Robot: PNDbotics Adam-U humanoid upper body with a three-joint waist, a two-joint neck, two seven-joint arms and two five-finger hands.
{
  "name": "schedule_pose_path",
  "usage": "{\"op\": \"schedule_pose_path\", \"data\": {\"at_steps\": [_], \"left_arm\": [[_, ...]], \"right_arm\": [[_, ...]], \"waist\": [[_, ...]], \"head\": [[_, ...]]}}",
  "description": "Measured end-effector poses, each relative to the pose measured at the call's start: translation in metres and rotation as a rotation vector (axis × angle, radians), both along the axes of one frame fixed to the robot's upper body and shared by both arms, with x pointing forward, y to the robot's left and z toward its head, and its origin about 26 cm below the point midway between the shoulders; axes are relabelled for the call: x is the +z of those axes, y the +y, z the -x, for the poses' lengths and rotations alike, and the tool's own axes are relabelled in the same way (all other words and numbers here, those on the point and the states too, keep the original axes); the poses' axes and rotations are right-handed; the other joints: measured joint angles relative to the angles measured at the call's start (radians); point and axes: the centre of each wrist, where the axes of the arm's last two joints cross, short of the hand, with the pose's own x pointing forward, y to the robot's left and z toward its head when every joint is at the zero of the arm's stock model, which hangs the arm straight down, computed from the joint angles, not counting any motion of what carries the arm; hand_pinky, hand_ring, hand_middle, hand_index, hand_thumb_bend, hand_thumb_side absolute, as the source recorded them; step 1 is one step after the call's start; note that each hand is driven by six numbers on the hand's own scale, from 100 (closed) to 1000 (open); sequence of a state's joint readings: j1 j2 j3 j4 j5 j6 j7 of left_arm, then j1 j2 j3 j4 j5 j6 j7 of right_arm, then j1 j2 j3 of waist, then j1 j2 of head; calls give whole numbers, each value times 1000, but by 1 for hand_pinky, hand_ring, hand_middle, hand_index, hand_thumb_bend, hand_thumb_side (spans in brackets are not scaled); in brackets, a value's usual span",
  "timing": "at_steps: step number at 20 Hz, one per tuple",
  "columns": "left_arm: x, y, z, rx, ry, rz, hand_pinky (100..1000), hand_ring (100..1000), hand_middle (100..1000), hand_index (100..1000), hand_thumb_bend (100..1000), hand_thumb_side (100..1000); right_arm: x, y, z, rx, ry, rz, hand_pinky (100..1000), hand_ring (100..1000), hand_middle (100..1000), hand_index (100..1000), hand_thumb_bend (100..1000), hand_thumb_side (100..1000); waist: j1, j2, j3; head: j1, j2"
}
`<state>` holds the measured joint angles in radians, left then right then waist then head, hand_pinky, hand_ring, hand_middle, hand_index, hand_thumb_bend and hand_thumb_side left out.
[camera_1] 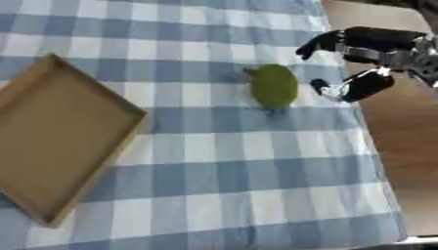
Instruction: Pick up objects on the table and place them in the box.
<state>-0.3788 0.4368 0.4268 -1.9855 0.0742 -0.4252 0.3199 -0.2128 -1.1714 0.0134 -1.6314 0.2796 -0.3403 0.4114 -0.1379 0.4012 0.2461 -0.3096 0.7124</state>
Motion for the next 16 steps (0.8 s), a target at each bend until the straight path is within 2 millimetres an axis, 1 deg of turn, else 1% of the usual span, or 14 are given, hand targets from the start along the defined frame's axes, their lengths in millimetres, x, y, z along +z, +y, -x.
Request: {"op": "schedule_pose_path", "data": {"at_steps": [2, 5, 7, 9, 10, 16], "left_arm": [[0, 0, 0, -1, 1, -1, 743, 724, 757, 714, 491, 464], [0, 0, 0, -2, 3, -3, 743, 724, 756, 714, 489, 462], [0, 0, 0, -4, 3, -4, 743, 723, 755, 714, 488, 462], [0, 0, 0, -6, 4, -5, 743, 723, 755, 713, 488, 462], [0, 0, 0, -6, 4, -6, 743, 724, 755, 713, 488, 462], [0, -2, -1, -13, 9, -11, 743, 724, 755, 712, 486, 463]], "right_arm": [[3, 0, -1, 2, 11, -4, 945, 972, 831, 977, 100, 392], [5, 2, -3, 17, 24, 0, 952, 978, 843, 991, 100, 454], [7, 3, -4, 28, 26, 5, 954, 979, 848, 994, 100, 526], [7, 5, -5, 39, 28, 13, 954, 978, 848, 992, 100, 530], [8, 6, -5, 44, 25, 17, 952, 976, 847, 989, 100, 566], [6, 15, -8, 57, 8, 63, 950, 973, 845, 984, 100, 620]], "waist": [[0, -1, 0], [-1, -2, 0], [-1, -3, 1], [-2, -7, 1], [-2, -8, 2], [-4, -8, 8]], "head": [[-1, 2], [-4, 7], [-6, 8], [-9, 8], [-10, 8], [-14, 8]]}}
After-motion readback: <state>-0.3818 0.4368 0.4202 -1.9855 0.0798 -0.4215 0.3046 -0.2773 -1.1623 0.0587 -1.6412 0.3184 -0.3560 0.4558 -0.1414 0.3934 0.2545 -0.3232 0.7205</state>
